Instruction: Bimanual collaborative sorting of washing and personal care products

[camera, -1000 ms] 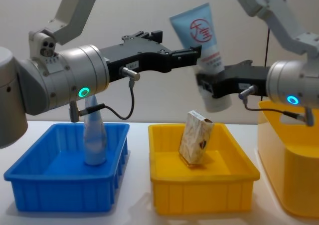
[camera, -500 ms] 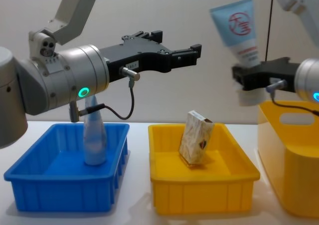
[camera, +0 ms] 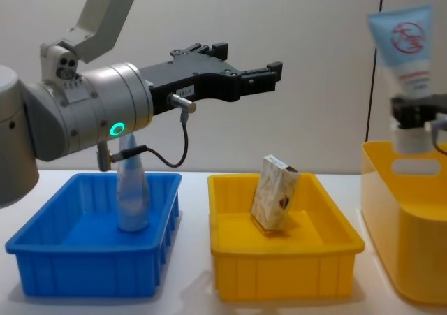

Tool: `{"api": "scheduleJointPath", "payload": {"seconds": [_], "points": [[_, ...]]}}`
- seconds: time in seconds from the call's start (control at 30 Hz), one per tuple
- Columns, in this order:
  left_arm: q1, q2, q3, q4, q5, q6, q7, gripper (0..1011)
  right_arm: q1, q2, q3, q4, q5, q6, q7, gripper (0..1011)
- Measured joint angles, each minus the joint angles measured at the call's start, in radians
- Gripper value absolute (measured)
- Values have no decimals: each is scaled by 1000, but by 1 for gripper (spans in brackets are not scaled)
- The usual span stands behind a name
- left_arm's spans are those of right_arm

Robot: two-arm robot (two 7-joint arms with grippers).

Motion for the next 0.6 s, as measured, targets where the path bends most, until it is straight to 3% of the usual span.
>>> {"api": "scheduleJointPath", "payload": {"seconds": [0.43, 0.53, 0.6], "points": [[0, 0, 0, 0, 0, 0, 0, 1001, -55, -14, 97, -13, 0, 83, -110, 174], [0, 0, 0, 0, 0, 0, 0, 1001, -60, -14, 112, -7, -1, 95, -120, 292], [0, 0, 0, 0, 0, 0, 0, 1001, -60, -15, 113, -6, -1, 97, -122, 316]]}}
